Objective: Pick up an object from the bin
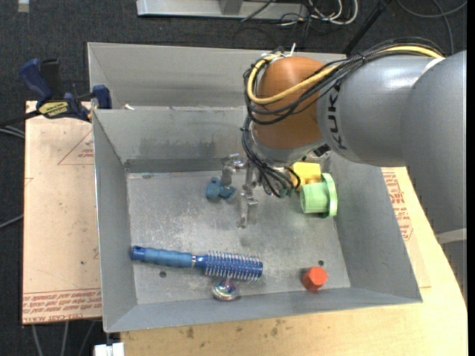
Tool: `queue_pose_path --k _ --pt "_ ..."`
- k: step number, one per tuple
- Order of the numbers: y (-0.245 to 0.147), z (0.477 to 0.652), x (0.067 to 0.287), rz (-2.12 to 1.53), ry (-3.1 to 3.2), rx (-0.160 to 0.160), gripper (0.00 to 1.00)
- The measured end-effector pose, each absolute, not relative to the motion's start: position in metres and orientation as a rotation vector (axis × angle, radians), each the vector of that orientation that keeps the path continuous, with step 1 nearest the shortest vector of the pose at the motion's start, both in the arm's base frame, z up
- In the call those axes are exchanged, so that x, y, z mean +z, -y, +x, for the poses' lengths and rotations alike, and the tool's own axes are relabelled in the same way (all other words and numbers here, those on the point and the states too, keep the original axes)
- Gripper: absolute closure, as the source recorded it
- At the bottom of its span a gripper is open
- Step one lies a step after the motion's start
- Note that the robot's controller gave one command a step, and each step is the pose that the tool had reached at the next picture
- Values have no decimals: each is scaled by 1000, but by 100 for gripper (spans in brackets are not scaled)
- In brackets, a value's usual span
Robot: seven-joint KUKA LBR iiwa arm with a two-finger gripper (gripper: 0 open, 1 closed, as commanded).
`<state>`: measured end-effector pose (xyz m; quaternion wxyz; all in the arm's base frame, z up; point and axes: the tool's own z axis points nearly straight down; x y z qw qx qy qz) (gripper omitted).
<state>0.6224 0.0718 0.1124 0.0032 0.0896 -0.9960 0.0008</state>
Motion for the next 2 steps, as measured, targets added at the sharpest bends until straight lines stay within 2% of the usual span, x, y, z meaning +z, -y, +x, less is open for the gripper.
queue_pose_path --k 1,2 --pt "-90 653 68 275 3134 -4 0" --pt "-54 648 94 617 3085 1 0"
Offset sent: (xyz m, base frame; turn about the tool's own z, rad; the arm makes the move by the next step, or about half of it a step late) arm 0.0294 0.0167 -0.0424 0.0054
